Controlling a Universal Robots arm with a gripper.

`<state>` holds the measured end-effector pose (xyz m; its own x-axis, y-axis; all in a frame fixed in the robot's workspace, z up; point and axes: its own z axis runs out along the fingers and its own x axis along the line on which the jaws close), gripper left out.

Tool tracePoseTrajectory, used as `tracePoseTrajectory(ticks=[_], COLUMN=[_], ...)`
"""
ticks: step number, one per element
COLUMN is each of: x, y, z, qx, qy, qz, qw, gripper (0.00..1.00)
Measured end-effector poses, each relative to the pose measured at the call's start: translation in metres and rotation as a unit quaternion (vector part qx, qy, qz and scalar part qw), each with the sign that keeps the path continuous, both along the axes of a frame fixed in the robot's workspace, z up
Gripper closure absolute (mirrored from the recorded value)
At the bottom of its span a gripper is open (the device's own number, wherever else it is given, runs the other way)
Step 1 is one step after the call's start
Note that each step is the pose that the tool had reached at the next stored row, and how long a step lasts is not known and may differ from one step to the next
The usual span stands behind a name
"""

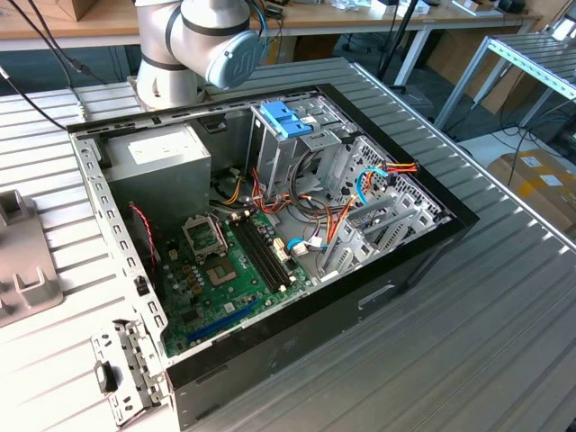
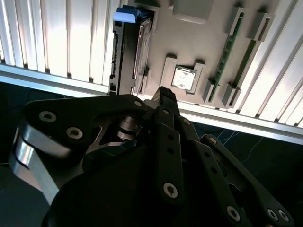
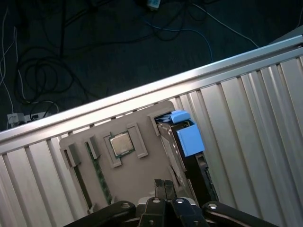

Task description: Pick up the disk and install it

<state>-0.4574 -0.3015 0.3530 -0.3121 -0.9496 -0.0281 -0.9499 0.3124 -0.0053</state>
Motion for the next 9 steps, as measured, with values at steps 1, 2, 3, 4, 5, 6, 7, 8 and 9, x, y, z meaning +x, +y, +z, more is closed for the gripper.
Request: tracePoseTrajectory(ticks=[1,2,3,4,5,6,7,8,9], x=[0.0000,0.0000,0.0000,0.0000,0.0000,0.0000,0.0000,0.0000,0.0000], y=[0.0000,0.0000,0.0000,0.0000,0.0000,0.0000,0.0000,0.0000,0.0000], z=[0.0000,0.0000,0.0000,-0.0001,-0.0001,-0.0001,-0.0001,-0.0001,-0.0001], qx=[0.0000,0.0000,0.0000,0.0000,0.0000,0.0000,0.0000,0.0000,0.0000], qy=[0.0000,0.0000,0.0000,-0.0001,-0.0001,-0.0001,-0.0001,-0.0001,-0.0001], qz=[0.003,0.007,0.010,0.013,0.015,0.017,0.020,0.022,0.024], qw=[1.00000,0.99998,0.99995,0.99991,0.99988,0.99985,0.99980,0.99977,0.99971], gripper=[0.89,0.89,0.89,0.89,0.89,0.89,0.89,0.89,0.89])
